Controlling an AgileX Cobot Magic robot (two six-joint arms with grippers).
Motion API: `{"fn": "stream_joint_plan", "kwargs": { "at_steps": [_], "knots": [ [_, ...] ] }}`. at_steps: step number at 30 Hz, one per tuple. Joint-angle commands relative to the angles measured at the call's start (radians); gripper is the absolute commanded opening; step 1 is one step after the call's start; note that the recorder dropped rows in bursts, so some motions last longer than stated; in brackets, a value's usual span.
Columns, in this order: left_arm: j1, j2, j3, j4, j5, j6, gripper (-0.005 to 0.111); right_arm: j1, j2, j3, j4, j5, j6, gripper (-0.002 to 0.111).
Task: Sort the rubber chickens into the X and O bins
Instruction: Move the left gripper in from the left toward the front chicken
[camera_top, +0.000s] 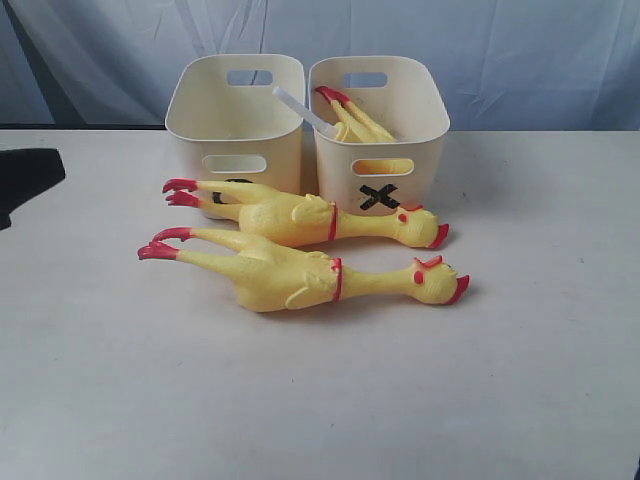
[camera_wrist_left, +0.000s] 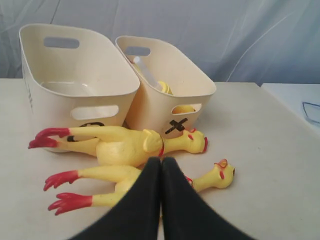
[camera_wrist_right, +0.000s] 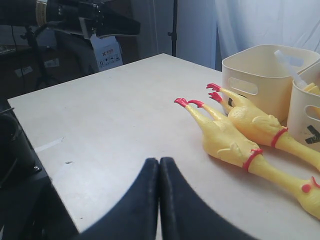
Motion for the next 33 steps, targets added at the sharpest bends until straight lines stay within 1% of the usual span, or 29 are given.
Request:
{"fn": "stream_joint_plan", "kwargs": {
  "at_steps": [1, 4, 7, 9, 11, 16, 17, 20, 22, 23, 25, 26, 29, 31, 33],
  "knots": [
    [0.003, 0.061, -0.005, -0.008, -0.038, -0.007, 0.000, -0.003, -0.007, 0.005, 0.009, -0.001, -0.001, 0.000],
    [0.003, 0.092, -0.005, -0.007, -0.085, -0.007, 0.000, -0.003, -0.007, 0.005, 0.009, -0.001, -0.001, 0.000],
    [0.003, 0.107, -0.005, 0.000, -0.083, 0.005, 0.000, -0.003, -0.007, 0.005, 0.015, 0.000, -0.001, 0.000],
    [0.003, 0.114, -0.005, 0.000, -0.052, 0.061, 0.000, -0.003, -0.007, 0.005, 0.015, 0.000, -0.001, 0.000],
    [0.003, 0.116, -0.005, -0.043, -0.012, 0.155, 0.000, -0.003, -0.007, 0.005, 0.015, 0.000, -0.001, 0.000],
    [0.003, 0.117, -0.003, -0.280, 0.064, 0.426, 0.000, -0.003, -0.007, 0.005, 0.017, 0.001, -0.001, 0.000],
    [0.003, 0.117, 0.003, -0.341, 0.069, 0.472, 0.000, -0.003, -0.007, 0.005, 0.017, 0.001, -0.001, 0.000],
    [0.001, 0.117, 0.040, -0.550, 0.096, 0.702, 0.000, -0.003, -0.007, 0.005, 0.017, 0.001, -0.001, 0.000],
    [-0.013, 0.117, 0.064, -0.692, 0.158, 0.844, 0.000, -0.003, -0.007, 0.005, 0.017, 0.001, -0.001, 0.000],
    [-0.025, 0.117, 0.073, -0.741, 0.207, 0.900, 0.000, -0.003, -0.007, 0.005, 0.017, 0.001, -0.001, 0.000],
    [-0.074, 0.117, 0.087, -0.881, 0.320, 1.027, 0.000, -0.003, -0.007, 0.005, 0.017, 0.001, -0.001, 0.000],
    [-0.100, 0.117, 0.092, -0.960, 0.365, 1.058, 0.000, -0.003, -0.007, 0.005, 0.017, 0.001, -0.001, 0.000],
    [-0.215, 0.119, 0.092, -1.154, 0.534, 1.184, 0.000, -0.003, -0.007, 0.005, 0.017, 0.001, -0.001, 0.000],
    [-0.289, 0.131, 0.077, -1.262, 0.609, 1.334, 0.000, -0.003, -0.007, 0.005, 0.017, 0.001, -0.001, 0.000],
    [-0.357, 0.147, 0.058, -1.362, 0.665, 1.435, 0.000, -0.003, -0.007, 0.005, 0.017, 0.001, -0.001, 0.000]
  ]
}}
